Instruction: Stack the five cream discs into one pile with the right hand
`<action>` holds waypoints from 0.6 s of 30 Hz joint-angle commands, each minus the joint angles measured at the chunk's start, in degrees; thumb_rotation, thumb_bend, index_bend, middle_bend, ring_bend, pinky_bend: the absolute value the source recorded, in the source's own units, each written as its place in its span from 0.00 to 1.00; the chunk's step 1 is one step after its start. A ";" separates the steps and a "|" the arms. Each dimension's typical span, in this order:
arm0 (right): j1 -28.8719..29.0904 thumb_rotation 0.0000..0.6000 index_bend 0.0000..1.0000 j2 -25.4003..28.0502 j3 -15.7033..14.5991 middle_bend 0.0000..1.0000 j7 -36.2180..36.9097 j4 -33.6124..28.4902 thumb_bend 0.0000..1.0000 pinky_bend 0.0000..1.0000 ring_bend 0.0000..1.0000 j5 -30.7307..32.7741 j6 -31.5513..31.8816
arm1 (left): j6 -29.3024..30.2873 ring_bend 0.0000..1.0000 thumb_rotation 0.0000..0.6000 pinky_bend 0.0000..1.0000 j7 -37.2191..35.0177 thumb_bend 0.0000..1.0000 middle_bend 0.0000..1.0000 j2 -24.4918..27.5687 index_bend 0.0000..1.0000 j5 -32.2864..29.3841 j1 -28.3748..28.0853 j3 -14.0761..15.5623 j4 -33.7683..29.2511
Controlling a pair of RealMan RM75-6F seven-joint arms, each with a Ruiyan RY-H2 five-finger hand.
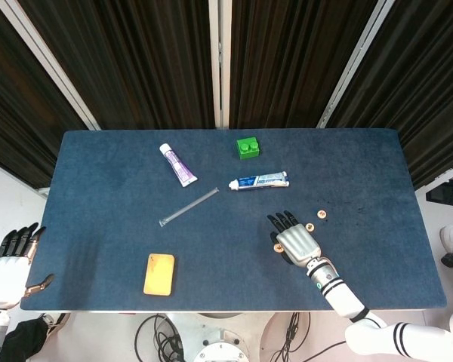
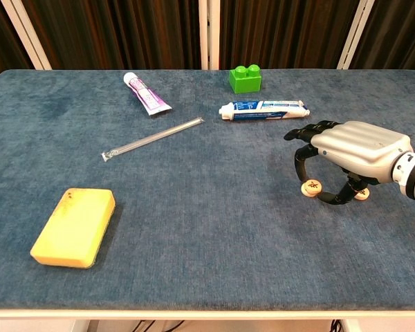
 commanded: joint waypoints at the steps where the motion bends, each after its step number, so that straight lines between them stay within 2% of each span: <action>1: -0.01 1.00 0.40 0.08 0.03 0.04 0.06 -0.09 0.23 0.00 0.00 0.02 0.06 | 0.02 0.00 1.00 0.00 0.03 0.19 0.00 0.04 0.00 0.00 0.01 -0.01 -0.06; 18: 0.20 1.00 0.38 -0.37 0.39 0.03 0.74 0.22 0.23 0.00 0.00 0.15 0.02 | -0.03 0.00 1.00 0.00 -0.16 0.19 0.00 0.03 0.00 0.07 0.00 0.00 0.03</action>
